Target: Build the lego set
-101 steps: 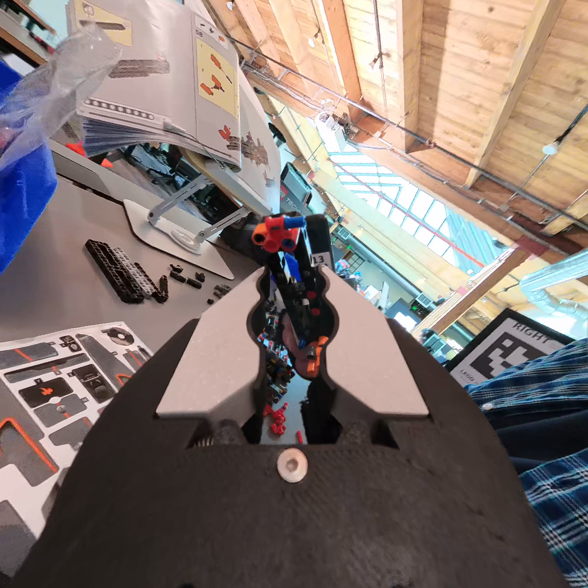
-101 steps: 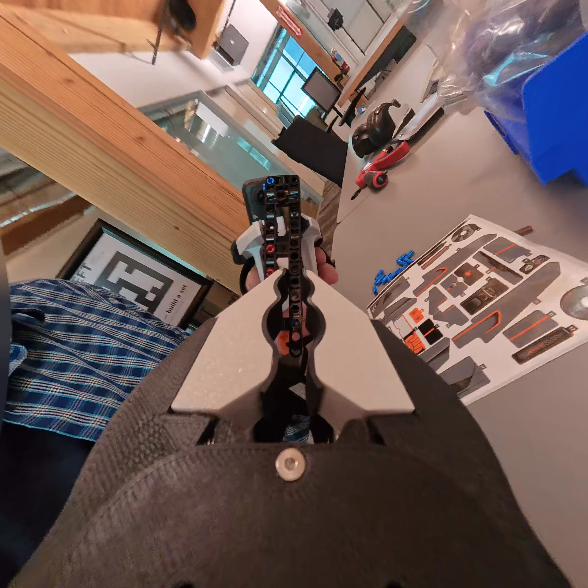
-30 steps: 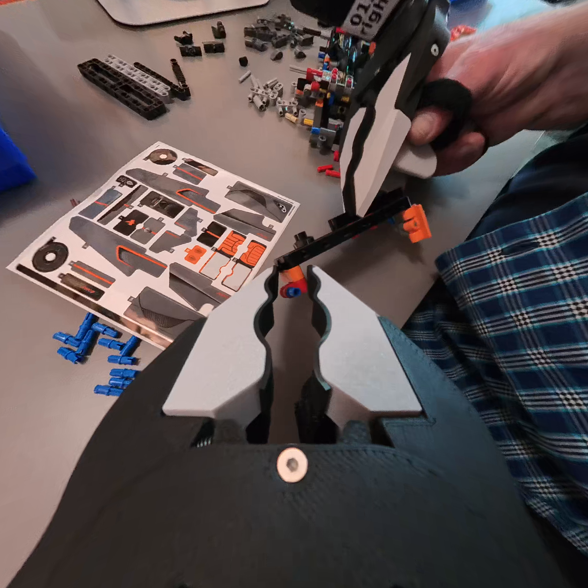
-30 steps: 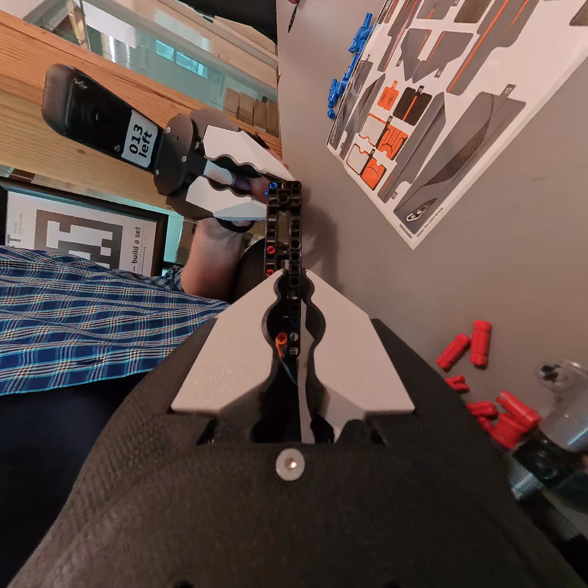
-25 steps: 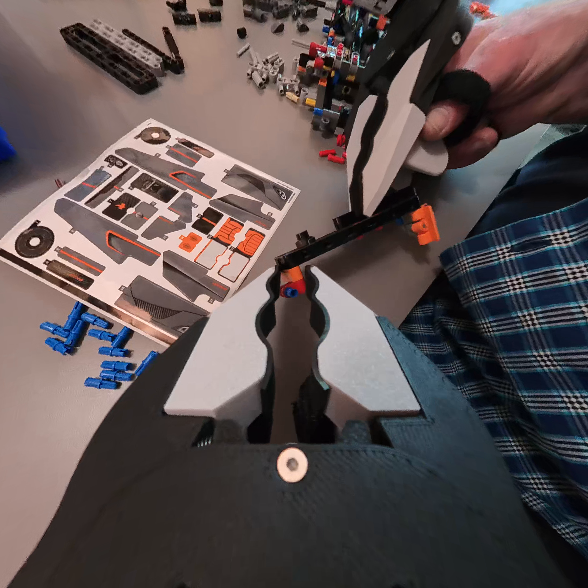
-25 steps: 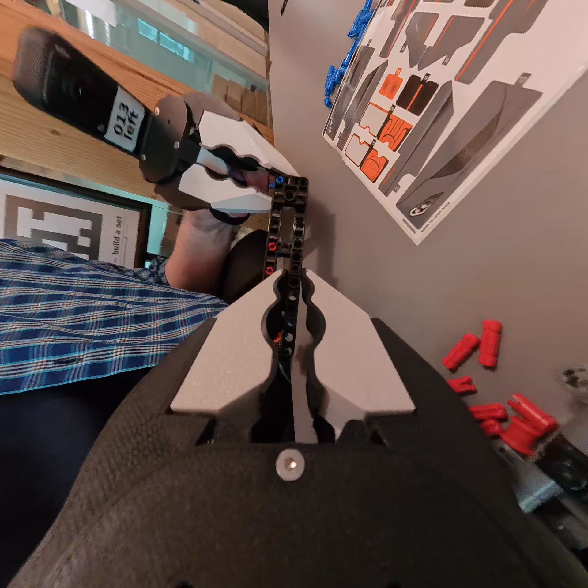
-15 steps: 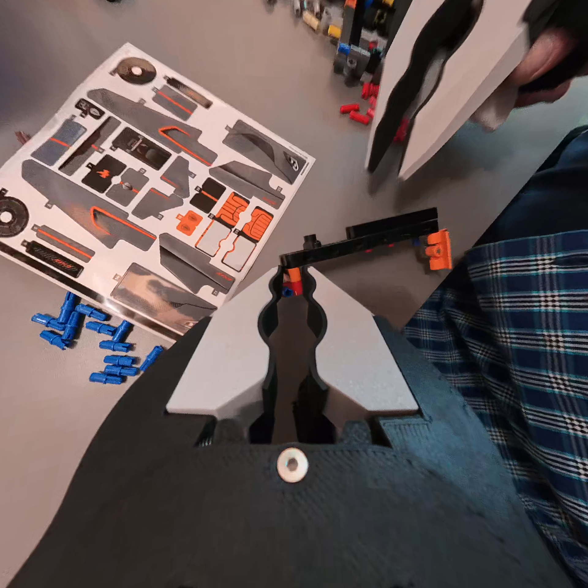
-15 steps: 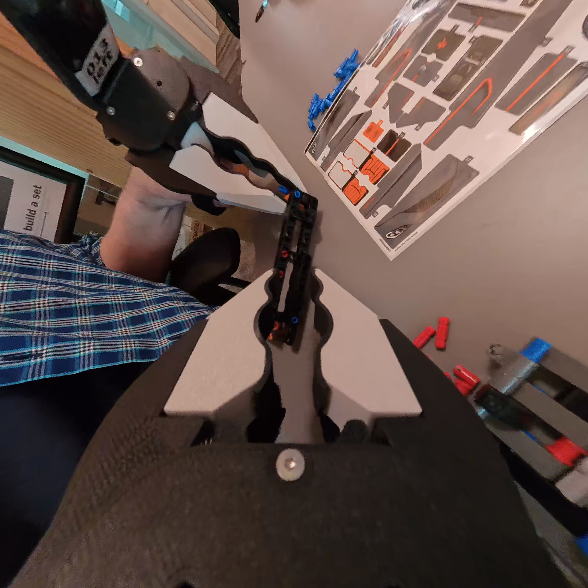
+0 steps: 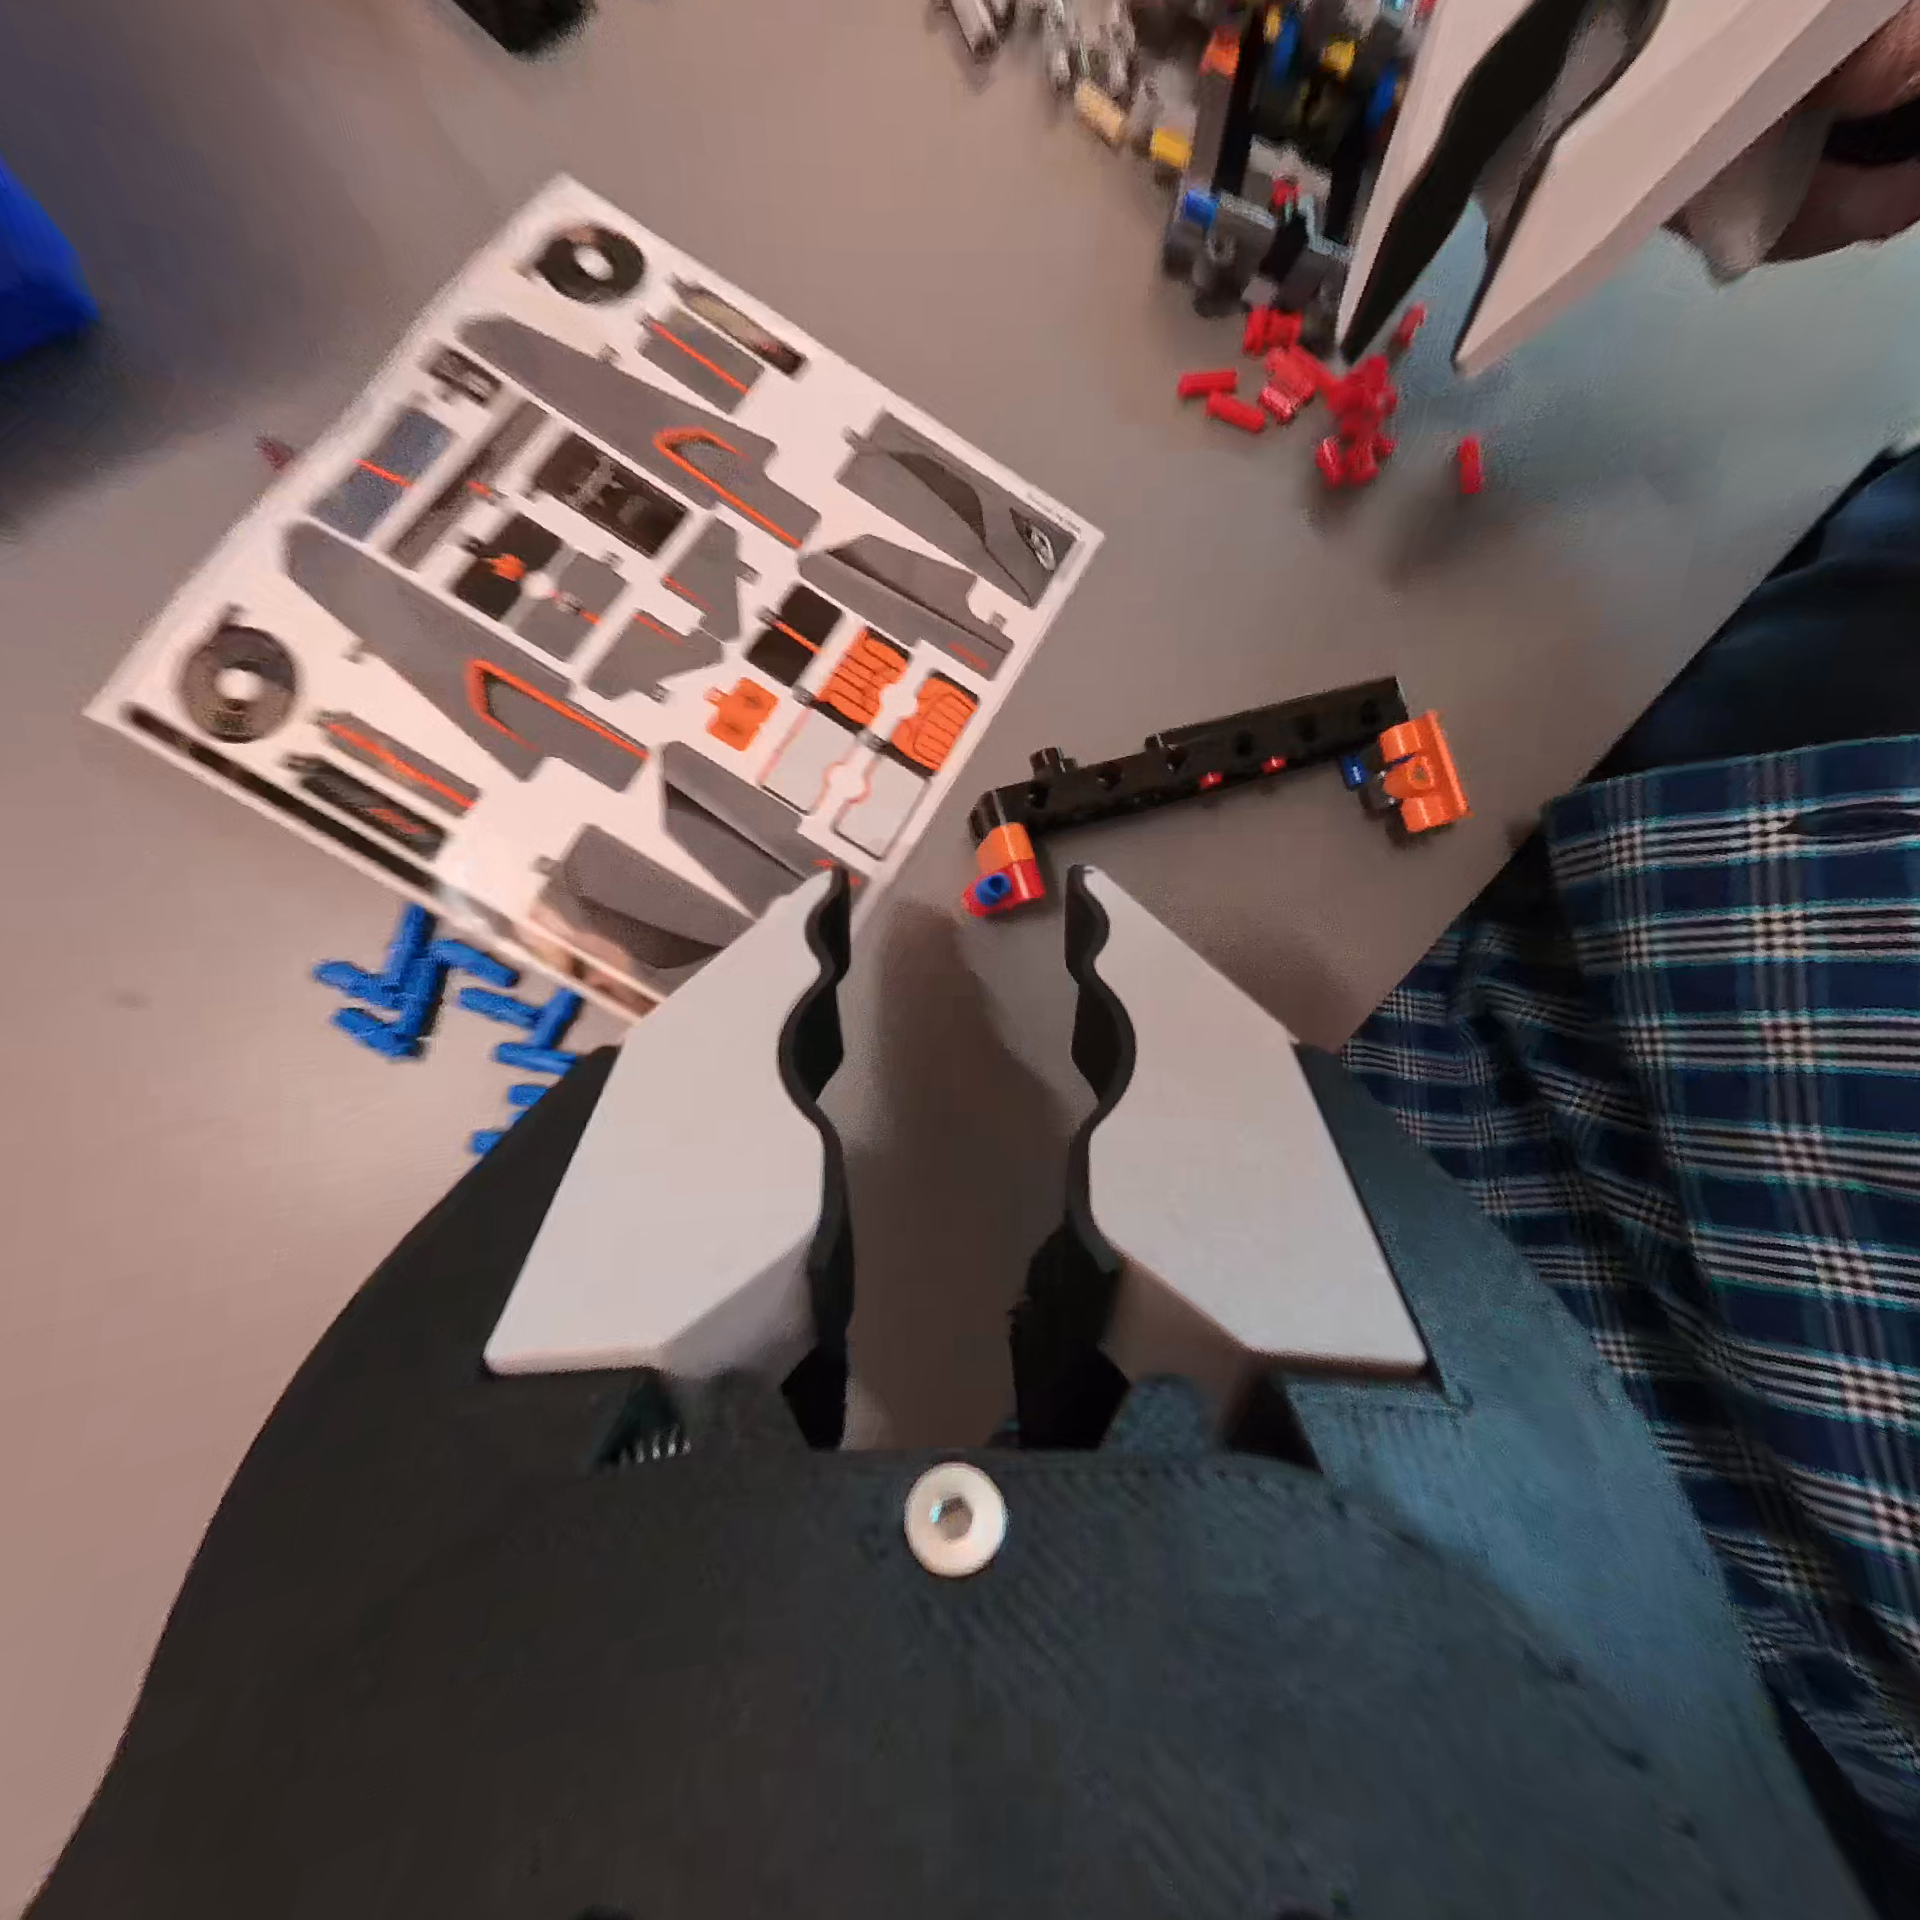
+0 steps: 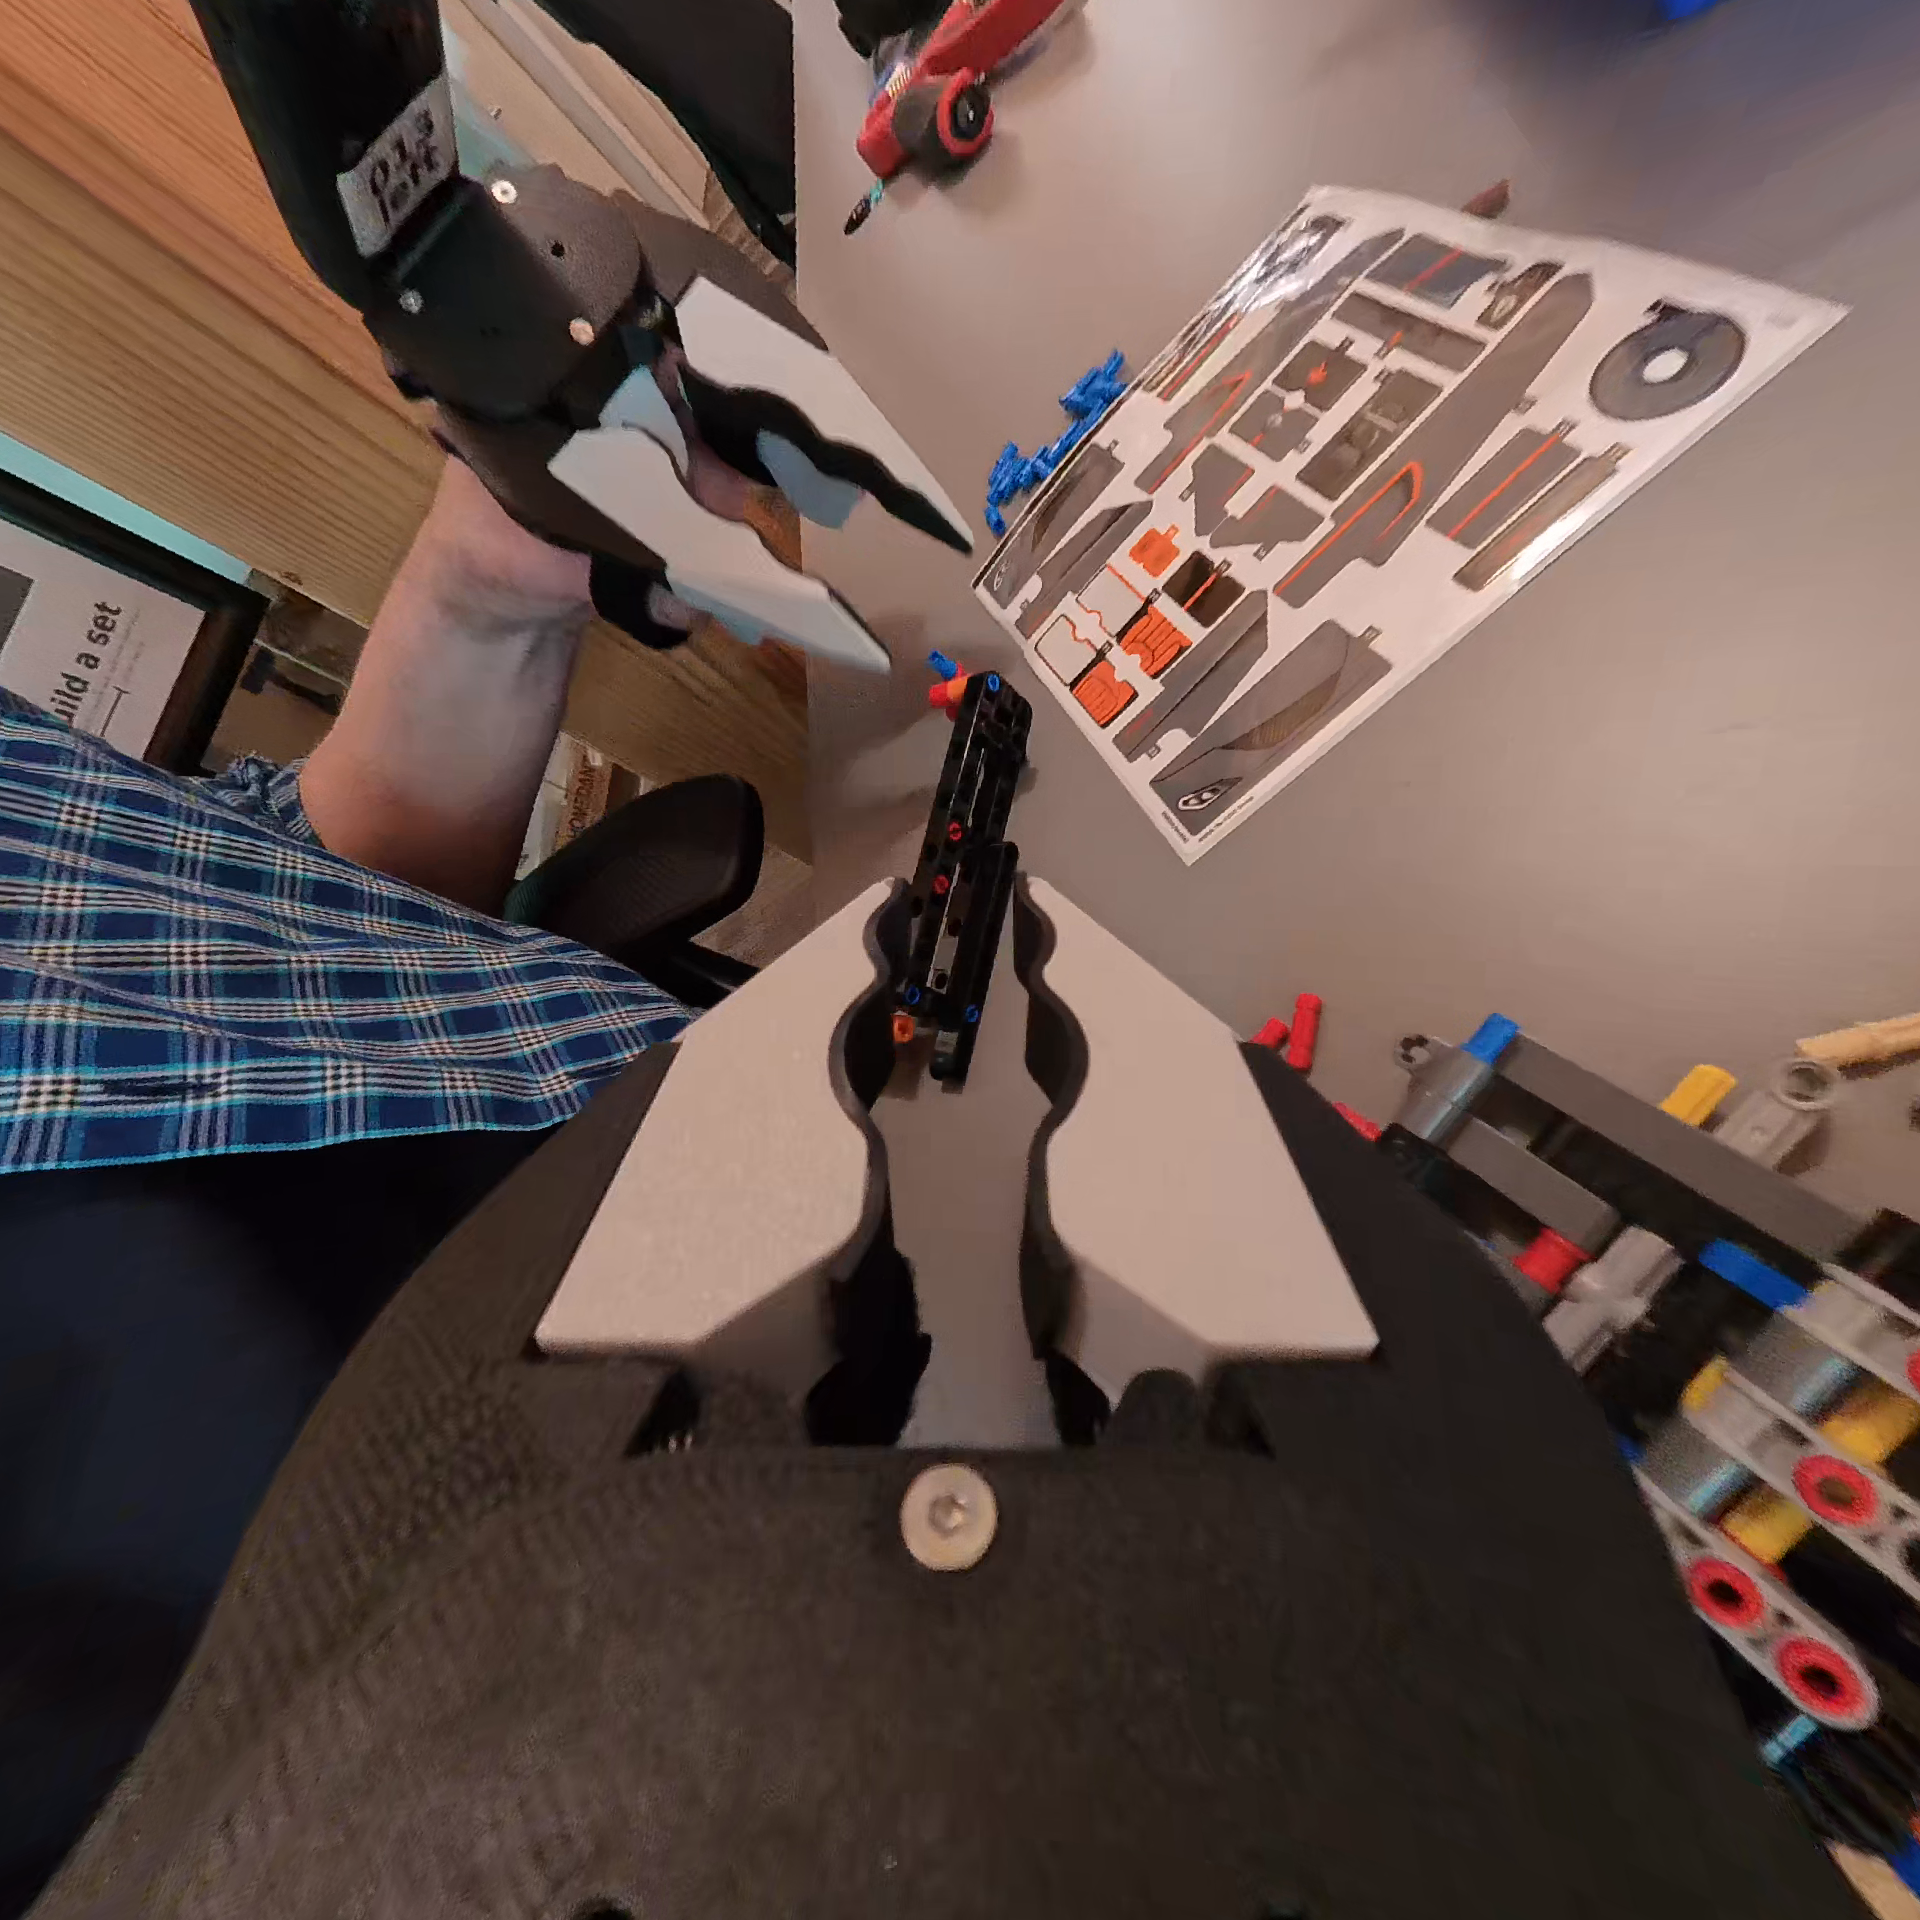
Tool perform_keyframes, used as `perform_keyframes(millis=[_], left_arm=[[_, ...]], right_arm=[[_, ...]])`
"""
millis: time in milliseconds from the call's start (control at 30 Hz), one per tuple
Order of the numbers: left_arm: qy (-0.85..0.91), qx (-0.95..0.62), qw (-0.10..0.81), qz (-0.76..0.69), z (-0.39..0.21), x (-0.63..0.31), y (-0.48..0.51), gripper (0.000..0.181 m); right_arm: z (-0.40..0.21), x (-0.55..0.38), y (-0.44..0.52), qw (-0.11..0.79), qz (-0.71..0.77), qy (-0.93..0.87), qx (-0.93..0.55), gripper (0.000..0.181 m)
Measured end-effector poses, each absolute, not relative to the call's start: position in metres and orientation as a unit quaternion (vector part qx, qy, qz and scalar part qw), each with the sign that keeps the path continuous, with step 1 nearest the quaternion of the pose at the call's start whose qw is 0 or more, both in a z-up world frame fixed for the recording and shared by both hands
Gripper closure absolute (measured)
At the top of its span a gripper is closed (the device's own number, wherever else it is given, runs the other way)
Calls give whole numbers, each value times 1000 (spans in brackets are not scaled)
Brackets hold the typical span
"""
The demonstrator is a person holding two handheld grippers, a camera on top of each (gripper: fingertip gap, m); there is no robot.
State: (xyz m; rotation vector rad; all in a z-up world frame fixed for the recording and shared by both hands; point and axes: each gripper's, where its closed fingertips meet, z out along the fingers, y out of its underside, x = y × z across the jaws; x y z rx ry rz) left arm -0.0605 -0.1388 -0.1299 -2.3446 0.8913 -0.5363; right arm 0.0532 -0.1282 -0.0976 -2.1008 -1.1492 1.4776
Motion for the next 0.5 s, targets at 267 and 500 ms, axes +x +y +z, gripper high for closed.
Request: perform_keyframes(millis=[267, 500], left_arm=[[321, -879, 321, -148, -107, -99, -77, 134], [317, -897, 264, -161, -149, -100, -33, 129]], right_arm=[[-89, 68, -114, 196, 510, -402, -735, 164], [-85, 70, -105, 217, 490, -414, -736, 164]])
